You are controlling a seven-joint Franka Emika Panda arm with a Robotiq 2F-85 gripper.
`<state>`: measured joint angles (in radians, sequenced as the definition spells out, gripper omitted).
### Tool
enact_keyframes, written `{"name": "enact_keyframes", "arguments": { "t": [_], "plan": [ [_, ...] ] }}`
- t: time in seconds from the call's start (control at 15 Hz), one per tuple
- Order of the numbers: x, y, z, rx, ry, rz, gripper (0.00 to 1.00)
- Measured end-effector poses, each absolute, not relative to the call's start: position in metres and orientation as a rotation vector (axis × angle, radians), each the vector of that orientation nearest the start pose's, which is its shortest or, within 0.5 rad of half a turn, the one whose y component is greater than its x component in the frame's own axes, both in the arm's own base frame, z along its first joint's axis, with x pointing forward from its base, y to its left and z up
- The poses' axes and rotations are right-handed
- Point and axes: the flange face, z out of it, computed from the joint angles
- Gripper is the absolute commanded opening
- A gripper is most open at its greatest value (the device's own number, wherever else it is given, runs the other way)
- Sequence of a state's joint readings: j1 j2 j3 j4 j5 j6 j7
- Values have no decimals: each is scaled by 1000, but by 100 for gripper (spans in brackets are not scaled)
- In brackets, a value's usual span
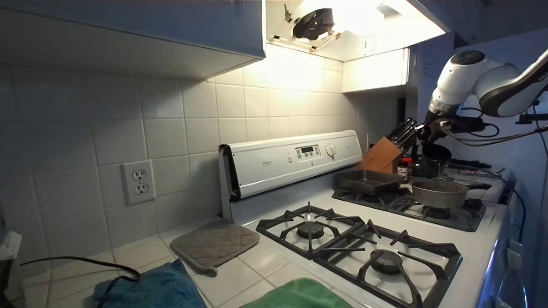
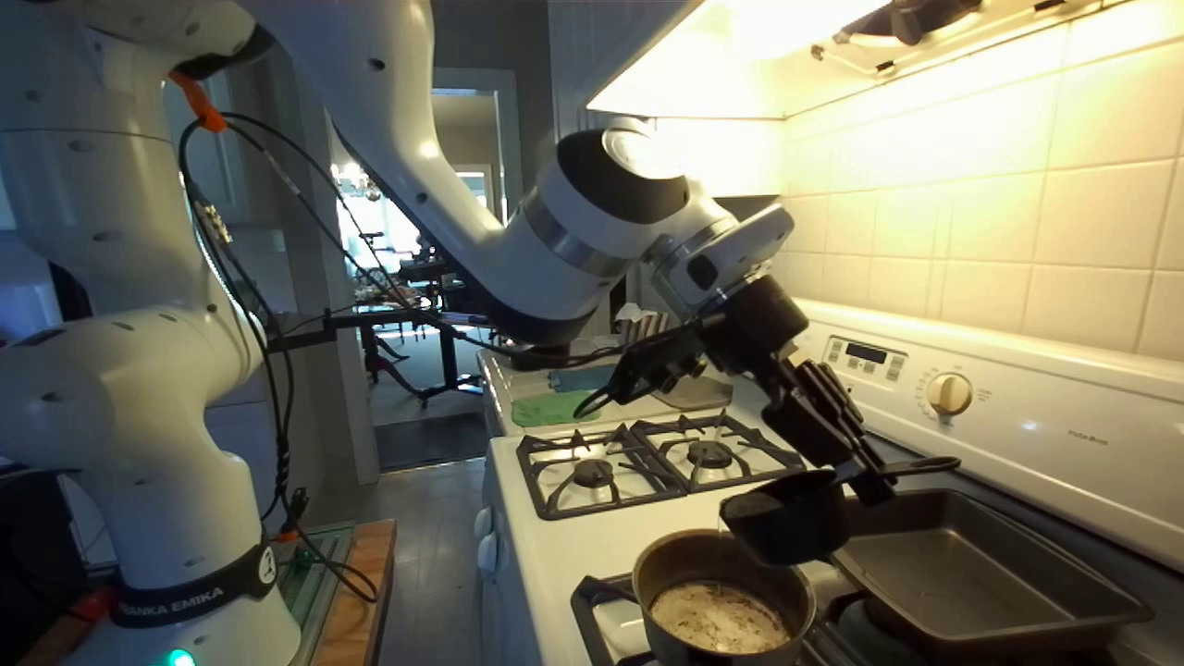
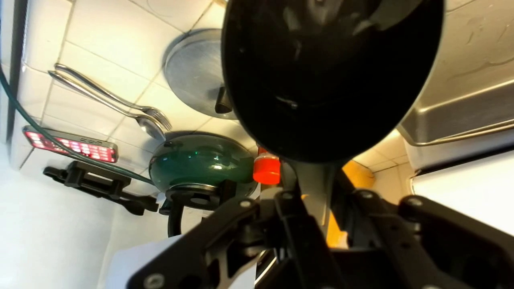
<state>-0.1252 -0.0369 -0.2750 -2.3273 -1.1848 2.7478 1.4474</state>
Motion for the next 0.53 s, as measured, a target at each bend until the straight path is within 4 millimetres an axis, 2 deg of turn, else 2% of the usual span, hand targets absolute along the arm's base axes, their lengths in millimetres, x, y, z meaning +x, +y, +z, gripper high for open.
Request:
{"name": "enact_keyframes", "arguments": {
  "t": [0.53],
  "plan": [
    [494,-167,384,-3009,1342,-1260,6]
  ]
}}
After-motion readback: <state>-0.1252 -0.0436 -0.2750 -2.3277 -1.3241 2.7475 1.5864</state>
